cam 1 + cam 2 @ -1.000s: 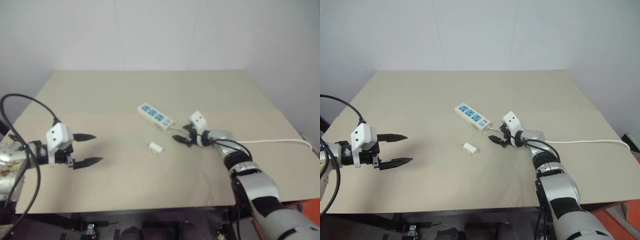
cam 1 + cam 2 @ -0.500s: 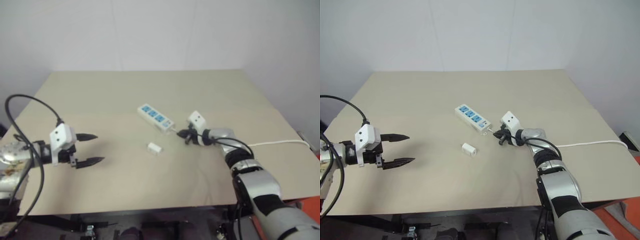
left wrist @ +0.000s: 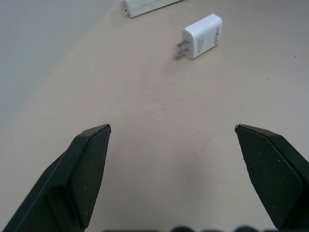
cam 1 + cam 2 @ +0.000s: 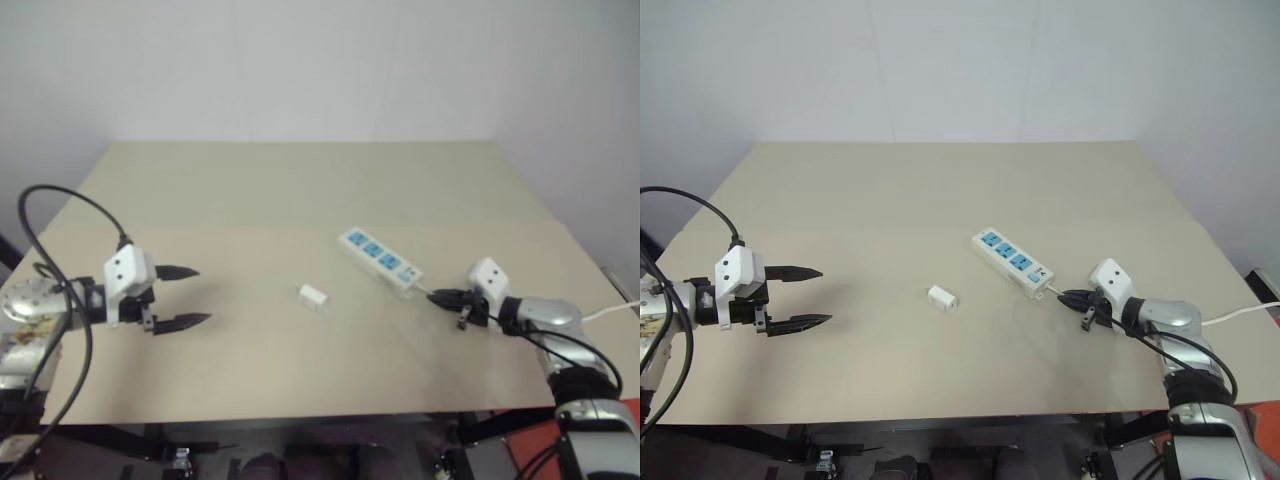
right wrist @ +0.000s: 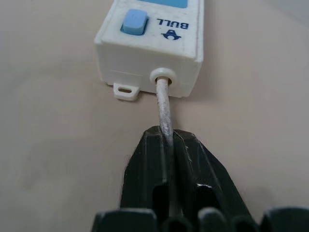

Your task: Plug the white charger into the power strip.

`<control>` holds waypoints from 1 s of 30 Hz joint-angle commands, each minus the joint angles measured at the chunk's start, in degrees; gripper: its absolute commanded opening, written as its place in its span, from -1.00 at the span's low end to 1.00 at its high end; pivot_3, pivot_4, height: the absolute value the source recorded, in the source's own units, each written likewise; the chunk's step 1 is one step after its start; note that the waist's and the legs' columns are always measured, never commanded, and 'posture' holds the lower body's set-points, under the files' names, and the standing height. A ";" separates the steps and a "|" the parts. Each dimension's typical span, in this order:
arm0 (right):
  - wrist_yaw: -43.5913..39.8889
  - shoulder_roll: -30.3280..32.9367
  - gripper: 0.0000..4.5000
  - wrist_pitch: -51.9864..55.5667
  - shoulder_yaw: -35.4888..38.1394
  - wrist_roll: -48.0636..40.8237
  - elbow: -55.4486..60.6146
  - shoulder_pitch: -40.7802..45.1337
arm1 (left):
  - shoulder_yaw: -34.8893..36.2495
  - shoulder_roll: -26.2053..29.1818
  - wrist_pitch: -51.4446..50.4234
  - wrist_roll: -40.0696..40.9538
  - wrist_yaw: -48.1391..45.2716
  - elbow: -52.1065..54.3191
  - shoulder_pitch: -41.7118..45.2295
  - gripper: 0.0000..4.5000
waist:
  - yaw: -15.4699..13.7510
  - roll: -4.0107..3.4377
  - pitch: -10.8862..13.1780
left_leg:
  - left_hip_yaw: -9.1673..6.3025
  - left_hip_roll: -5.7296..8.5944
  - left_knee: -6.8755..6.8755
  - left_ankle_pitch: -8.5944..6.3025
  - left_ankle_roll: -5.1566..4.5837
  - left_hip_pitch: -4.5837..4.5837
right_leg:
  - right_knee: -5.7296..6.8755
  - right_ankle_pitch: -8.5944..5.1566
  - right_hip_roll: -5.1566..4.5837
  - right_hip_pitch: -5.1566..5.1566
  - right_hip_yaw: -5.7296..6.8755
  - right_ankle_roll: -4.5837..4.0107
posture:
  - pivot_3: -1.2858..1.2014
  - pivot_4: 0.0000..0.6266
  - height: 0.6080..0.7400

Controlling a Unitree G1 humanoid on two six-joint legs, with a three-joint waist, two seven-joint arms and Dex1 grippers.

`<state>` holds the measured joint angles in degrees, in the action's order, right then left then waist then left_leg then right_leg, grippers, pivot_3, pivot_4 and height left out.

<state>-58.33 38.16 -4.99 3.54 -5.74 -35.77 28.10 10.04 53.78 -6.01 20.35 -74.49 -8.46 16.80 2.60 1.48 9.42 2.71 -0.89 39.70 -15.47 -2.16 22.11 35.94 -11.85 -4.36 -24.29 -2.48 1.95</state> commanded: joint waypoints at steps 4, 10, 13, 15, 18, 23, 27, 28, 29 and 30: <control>4.39 -1.17 0.25 -0.12 3.29 -3.45 6.27 -1.25 | -0.37 0.08 0.58 -0.18 0.40 0.77 1.58 1.00 | 0.26 0.01 0.00 | 0.06 0.00 -0.01 0.00 0.00 0.00 | 0.01 -0.01 0.04 -0.04 -0.06 0.01 | 0.03 -0.52 1.00; 5.49 -4.90 0.98 3.76 7.09 -11.19 12.52 -3.45 | -0.59 0.30 0.61 -0.14 0.28 0.54 1.95 1.00 | -0.22 0.01 0.01 | 0.02 0.00 0.01 0.00 -0.01 0.13 | -0.02 0.00 -0.03 -0.08 -0.04 0.02 | 0.03 -0.52 1.00; 6.44 -6.88 0.98 6.18 7.40 -13.37 15.47 -4.10 | -0.93 0.18 0.35 -0.15 0.30 0.50 2.54 1.00 | -0.31 0.01 0.01 | -0.01 -0.01 0.01 0.00 0.00 0.12 | -0.02 0.00 -0.02 -0.08 -0.02 0.02 | 0.03 -0.52 1.00; 6.79 -7.94 0.98 6.94 6.63 -13.45 16.50 -4.60 | -1.24 0.03 0.21 -0.19 0.34 0.45 3.00 1.00 | -0.29 0.01 0.01 | -0.01 -0.01 0.01 0.00 0.00 0.12 | -0.01 0.00 -0.03 -0.07 -0.02 0.02 | 0.03 -0.52 1.00; 10.56 -10.11 0.98 4.61 5.34 -10.39 16.31 -5.01 | -1.65 -0.12 0.12 -0.28 0.40 0.26 3.60 1.00 | -0.29 0.01 0.01 | -0.01 -0.01 0.00 0.00 0.00 0.12 | -0.02 0.00 -0.01 -0.08 -0.01 0.02 | 0.03 -0.52 1.00; 11.75 -11.35 0.98 3.69 4.81 -9.43 12.50 -3.79 | -1.95 0.01 0.02 -0.26 0.42 0.25 3.76 1.00 | -0.23 0.01 0.01 | -0.01 0.00 0.01 0.00 0.00 0.13 | -0.02 0.00 -0.01 -0.09 -0.01 0.02 | 0.03 -0.52 1.00; 11.10 -11.66 0.98 2.15 4.57 -9.11 8.31 -2.59 | -1.96 0.10 -0.17 -0.26 0.47 0.59 3.72 1.00 | -0.20 0.01 0.01 | -0.01 0.01 0.00 0.00 0.00 0.13 | -0.02 0.00 -0.01 -0.09 -0.01 0.02 | 0.03 -0.52 1.00; 10.94 -11.77 0.98 1.67 4.51 -8.98 7.23 -2.26 | -1.93 0.13 -0.27 -0.23 0.47 0.71 3.71 1.00 | -0.19 0.01 0.01 | -0.01 0.01 0.00 0.00 0.00 0.13 | -0.02 0.00 -0.01 -0.09 -0.01 0.02 | 0.03 -0.52 1.00; 10.97 -11.97 0.98 1.18 4.44 -8.83 6.03 -1.85 | -1.88 0.15 -0.35 -0.19 0.49 0.85 3.66 1.00 | -0.18 0.01 0.01 | -0.01 0.01 0.00 0.00 0.00 0.13 | -0.02 0.00 -0.01 -0.09 -0.01 0.02 | 0.03 -0.52 1.00; 10.97 -12.11 0.98 0.78 4.40 -8.76 5.17 -1.53 | -1.85 0.15 -0.40 -0.18 0.49 0.92 3.63 1.00 | -0.17 0.01 0.01 | -0.01 0.01 0.00 0.00 0.00 0.12 | -0.02 0.00 -0.01 -0.08 -0.01 0.02 | 0.03 -0.52 1.00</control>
<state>-47.36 26.05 -2.04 7.44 -14.55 -30.23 25.13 7.67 53.58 -6.35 19.97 -74.31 -8.53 19.48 2.42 1.49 9.42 2.70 -0.89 39.71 -15.47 -2.16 22.24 35.92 -11.85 -4.36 -24.37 -2.49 1.97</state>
